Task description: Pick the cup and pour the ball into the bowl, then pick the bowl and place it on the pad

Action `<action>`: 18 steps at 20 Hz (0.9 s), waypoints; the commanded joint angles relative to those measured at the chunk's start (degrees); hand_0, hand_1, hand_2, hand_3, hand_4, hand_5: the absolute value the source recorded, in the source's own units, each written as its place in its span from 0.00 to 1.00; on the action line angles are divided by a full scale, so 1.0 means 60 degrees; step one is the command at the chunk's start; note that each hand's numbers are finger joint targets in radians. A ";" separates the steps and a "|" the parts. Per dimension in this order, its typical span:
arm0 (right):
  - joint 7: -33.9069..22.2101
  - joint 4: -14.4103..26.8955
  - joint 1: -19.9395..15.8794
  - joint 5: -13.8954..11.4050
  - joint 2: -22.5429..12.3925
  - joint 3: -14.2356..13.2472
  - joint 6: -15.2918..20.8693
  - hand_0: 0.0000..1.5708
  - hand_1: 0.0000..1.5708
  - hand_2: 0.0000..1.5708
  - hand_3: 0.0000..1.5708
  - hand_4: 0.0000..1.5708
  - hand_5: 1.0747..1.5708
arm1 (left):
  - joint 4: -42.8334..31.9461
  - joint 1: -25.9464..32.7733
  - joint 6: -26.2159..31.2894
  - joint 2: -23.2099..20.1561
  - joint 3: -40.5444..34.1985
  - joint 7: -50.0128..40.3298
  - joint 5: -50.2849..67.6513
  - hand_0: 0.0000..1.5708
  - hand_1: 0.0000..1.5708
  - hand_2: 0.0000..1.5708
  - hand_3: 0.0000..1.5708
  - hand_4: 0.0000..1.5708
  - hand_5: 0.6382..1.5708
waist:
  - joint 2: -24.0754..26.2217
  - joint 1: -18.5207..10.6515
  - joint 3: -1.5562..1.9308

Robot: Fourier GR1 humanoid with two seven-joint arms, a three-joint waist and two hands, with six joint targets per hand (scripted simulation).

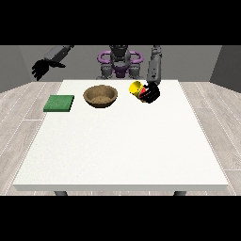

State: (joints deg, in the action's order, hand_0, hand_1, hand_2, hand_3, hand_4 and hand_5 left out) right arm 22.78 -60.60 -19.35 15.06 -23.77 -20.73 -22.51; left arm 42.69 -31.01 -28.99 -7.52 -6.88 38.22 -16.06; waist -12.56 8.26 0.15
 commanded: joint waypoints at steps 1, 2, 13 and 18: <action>-0.0288 0.1107 0.0056 -0.0002 -0.0485 -0.0283 -0.0157 0.00 0.00 0.04 0.00 0.00 0.97 | 0.0241 -0.0305 -0.0248 -0.0236 0.0988 -0.1699 -0.1208 0.87 0.87 1.00 1.00 0.65 0.96 | 0.1252 -0.0524 0.0003; 0.0224 0.1499 0.0204 -0.0191 -0.0243 -0.0319 0.0081 0.00 0.00 0.00 0.00 0.00 0.97 | 0.0456 -0.0418 -0.0555 -0.0037 0.1343 -0.2111 -0.1633 0.87 0.87 1.00 1.00 0.65 0.96 | 0.1339 -0.0830 0.0009; 0.0211 0.2832 0.0207 -0.0315 -0.0743 -0.0494 0.0043 0.00 0.00 0.00 0.00 0.00 0.98 | 0.1035 -0.0850 -0.0372 0.0790 0.3131 -0.5507 -0.4322 0.89 0.89 1.00 1.00 0.71 1.00 | 0.2340 -0.1641 -0.0020; 0.0506 0.3273 0.0465 -0.0403 -0.0710 -0.0494 -0.0023 0.00 0.00 0.00 0.00 0.00 0.97 | 0.1080 -0.1097 0.0036 0.0601 0.3710 -0.6540 -0.5660 0.86 0.86 1.00 1.00 0.67 1.00 | 0.2558 -0.1732 -0.0019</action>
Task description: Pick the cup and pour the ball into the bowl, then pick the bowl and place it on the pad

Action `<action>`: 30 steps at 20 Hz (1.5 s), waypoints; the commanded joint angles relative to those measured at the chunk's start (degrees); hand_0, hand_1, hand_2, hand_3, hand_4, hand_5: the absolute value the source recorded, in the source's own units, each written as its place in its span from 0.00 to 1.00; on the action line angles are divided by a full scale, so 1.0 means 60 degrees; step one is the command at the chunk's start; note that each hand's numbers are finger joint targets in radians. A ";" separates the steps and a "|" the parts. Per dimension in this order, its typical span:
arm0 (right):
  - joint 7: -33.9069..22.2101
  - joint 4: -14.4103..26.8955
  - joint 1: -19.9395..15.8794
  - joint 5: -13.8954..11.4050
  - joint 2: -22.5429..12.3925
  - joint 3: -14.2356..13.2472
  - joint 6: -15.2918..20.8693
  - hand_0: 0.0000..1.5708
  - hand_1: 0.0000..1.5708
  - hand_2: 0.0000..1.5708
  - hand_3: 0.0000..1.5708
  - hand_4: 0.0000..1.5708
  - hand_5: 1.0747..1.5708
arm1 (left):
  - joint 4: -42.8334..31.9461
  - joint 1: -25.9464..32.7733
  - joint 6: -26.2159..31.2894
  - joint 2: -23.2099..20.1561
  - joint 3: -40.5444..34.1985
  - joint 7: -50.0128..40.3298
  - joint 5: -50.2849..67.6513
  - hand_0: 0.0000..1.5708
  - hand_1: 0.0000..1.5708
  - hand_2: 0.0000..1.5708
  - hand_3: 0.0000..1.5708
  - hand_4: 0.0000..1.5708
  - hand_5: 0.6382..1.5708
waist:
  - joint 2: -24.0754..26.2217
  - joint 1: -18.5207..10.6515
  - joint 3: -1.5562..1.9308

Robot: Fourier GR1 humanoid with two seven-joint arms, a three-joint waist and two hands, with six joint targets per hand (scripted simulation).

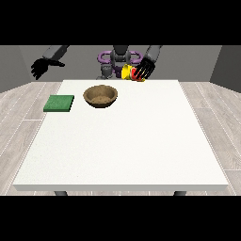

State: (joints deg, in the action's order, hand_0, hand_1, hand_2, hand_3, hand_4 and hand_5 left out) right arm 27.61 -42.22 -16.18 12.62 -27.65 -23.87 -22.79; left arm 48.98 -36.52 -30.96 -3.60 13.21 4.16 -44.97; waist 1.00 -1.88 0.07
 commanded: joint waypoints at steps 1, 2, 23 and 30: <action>0.0391 0.0440 0.0148 -0.0105 -0.0009 -0.0004 -0.0077 0.00 0.00 0.00 0.00 0.00 0.96 | -0.0013 -0.0370 -0.0040 0.0161 0.0734 -0.1263 -0.1533 0.84 0.84 1.00 1.00 0.65 1.00 | 0.0110 -0.0160 0.0003; 0.0983 0.0978 0.0211 -0.0137 -0.0337 -0.0330 0.0033 0.00 0.00 0.00 0.00 0.00 0.96 | 0.0354 -0.0592 0.0289 0.0559 0.1073 -0.1656 -0.1803 0.81 0.81 1.00 1.00 0.64 1.00 | -0.0088 -0.0580 0.0010; -0.0053 0.0889 -0.2031 -0.0569 0.0595 0.0696 0.0892 0.00 0.00 0.00 0.14 0.00 0.91 | 0.0932 -0.1237 0.1924 0.0599 0.4737 -0.5005 -0.5446 0.00 0.00 1.00 1.00 0.56 0.98 | -0.0626 0.0451 -0.0007; -0.0317 0.0715 -0.2248 -0.0581 0.0957 0.0901 0.1072 0.00 0.00 0.00 0.10 0.00 0.89 | 0.0187 -0.1747 0.3428 0.0599 0.5227 -0.4799 -0.6312 0.00 0.00 1.00 1.00 0.79 0.81 | -0.0516 0.0934 -0.0010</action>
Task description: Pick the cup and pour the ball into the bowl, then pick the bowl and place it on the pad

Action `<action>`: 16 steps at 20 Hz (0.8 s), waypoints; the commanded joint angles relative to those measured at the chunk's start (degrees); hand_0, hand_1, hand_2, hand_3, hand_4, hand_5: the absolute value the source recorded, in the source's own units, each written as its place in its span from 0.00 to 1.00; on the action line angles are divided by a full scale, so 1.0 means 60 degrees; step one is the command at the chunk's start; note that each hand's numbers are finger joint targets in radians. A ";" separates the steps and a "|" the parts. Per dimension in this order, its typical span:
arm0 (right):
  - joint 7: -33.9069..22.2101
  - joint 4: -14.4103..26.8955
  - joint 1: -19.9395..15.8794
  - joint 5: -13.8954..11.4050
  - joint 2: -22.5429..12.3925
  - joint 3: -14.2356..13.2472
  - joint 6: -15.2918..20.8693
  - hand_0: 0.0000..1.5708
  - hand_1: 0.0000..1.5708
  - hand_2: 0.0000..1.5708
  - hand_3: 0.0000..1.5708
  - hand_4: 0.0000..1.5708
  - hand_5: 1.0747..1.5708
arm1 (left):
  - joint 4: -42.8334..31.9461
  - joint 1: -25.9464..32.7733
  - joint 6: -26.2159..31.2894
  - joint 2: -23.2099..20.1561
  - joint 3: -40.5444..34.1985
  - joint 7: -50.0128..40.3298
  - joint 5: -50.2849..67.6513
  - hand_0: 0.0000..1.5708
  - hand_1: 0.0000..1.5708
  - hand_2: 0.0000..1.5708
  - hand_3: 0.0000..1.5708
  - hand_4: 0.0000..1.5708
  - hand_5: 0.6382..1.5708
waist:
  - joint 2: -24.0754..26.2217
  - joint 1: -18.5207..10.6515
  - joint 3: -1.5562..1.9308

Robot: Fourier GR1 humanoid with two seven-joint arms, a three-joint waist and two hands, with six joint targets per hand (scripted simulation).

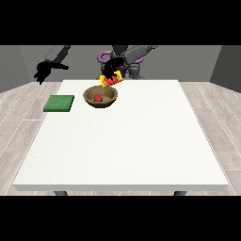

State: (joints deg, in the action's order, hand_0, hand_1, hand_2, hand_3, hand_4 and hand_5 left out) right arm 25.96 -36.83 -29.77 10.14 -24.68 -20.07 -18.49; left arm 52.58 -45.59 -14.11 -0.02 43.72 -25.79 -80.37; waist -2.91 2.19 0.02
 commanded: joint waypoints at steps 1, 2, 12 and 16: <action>0.0254 0.0163 0.0485 0.0001 0.0140 0.0012 -0.0079 0.00 0.00 0.00 0.10 0.00 0.90 | -0.0072 -0.0214 0.0758 -0.0232 0.0379 0.0418 -0.0688 0.00 0.00 1.00 1.00 0.79 0.80 | 0.0309 -0.0060 0.0005; -0.0484 0.0055 -0.0207 0.0013 -0.0103 0.0040 0.0059 0.00 0.00 0.00 0.05 0.00 0.89 | -0.0341 -0.1155 0.1458 -0.0164 -0.0079 0.0638 -0.0485 0.39 0.39 1.00 1.00 0.78 0.80 | 0.0282 0.0165 0.0002; 0.0351 0.0989 0.0243 0.0330 -0.0726 -0.0558 -0.0320 0.00 0.00 0.00 0.09 0.00 0.90 | 0.1315 -0.1668 0.3508 -0.0002 0.0496 0.1140 -0.1599 0.98 0.98 1.00 1.00 0.77 0.88 | 0.0285 -0.0828 0.0008; -0.0315 0.0817 0.0329 0.0317 -0.0055 -0.0149 -0.0346 0.00 0.00 0.00 0.00 0.27 0.97 | 0.0867 -0.1289 0.2990 -0.0003 0.0065 0.1299 -0.2011 0.97 0.97 1.00 1.00 0.76 0.88 | 0.0343 -0.0482 0.0000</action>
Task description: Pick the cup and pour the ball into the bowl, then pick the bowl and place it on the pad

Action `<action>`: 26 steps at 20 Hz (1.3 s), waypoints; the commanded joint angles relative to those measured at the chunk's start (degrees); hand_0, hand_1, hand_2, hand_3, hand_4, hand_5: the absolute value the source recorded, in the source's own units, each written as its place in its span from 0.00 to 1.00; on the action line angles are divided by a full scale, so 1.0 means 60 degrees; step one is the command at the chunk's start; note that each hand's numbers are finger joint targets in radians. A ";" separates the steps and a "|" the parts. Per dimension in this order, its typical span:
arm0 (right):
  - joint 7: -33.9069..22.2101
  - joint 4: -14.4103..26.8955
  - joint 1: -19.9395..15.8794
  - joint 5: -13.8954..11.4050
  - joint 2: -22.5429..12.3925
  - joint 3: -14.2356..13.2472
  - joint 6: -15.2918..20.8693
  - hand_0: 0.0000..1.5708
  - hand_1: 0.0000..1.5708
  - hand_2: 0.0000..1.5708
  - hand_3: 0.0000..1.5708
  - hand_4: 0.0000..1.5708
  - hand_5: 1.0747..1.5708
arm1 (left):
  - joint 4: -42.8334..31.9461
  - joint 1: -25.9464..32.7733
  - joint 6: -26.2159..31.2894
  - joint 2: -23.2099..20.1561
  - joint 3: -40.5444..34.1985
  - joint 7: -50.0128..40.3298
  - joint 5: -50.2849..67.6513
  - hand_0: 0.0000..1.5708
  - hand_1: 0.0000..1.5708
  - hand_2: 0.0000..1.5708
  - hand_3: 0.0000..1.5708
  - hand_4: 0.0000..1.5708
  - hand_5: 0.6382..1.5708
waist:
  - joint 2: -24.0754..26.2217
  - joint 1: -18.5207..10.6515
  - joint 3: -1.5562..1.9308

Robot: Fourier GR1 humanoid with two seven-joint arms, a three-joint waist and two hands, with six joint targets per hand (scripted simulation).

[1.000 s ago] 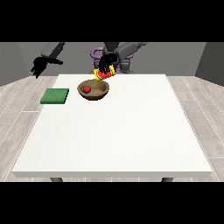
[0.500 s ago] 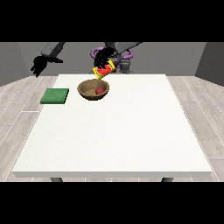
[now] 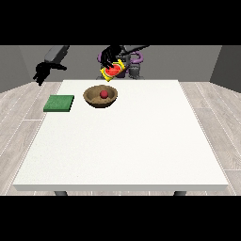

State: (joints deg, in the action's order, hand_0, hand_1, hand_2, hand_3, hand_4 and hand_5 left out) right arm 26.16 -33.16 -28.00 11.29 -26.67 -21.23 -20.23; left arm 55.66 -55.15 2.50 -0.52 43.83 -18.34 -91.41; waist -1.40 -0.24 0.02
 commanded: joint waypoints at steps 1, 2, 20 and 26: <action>-0.0190 0.0149 0.0297 -0.0019 0.0142 0.0193 -0.0362 0.00 0.00 0.00 0.00 0.29 0.97 | 0.0445 0.0608 -0.0160 0.0083 -0.0310 0.0002 0.0079 0.97 0.97 1.00 1.00 0.76 0.88 | 0.0022 -0.0123 -0.0001; -0.0071 0.0039 0.0324 0.0014 0.0337 0.0131 -0.0089 0.00 0.00 0.00 0.00 0.29 0.97 | 0.0590 0.0728 -0.0815 -0.0046 -0.1187 -0.0036 0.0892 0.86 0.86 1.00 1.00 0.76 0.88 | -0.0097 -0.0270 -0.0011; -0.0576 -0.0826 -0.0518 0.0504 0.1256 -0.0008 0.0912 0.00 0.00 0.00 0.00 0.24 1.00 | 0.2137 0.2702 -0.2931 0.0056 -0.7233 0.3800 0.9799 0.50 0.50 0.45 0.06 0.55 0.96 | -0.2130 -0.1120 -0.0054; -0.0838 -0.1377 -0.0510 0.0198 0.1898 0.0674 0.1001 0.00 0.00 0.00 0.00 0.21 0.98 | 0.1401 0.3515 -0.2774 0.0080 -0.7839 0.5385 1.1759 0.00 0.00 0.00 0.00 0.00 0.96 | -0.2269 -0.0324 -0.0019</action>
State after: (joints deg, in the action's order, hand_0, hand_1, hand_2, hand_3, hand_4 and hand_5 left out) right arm 22.08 -39.75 -31.35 13.27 -17.33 -19.29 -14.22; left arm 66.57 -36.56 -15.17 -0.71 -0.60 9.26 -27.72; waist -14.78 -4.95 -0.21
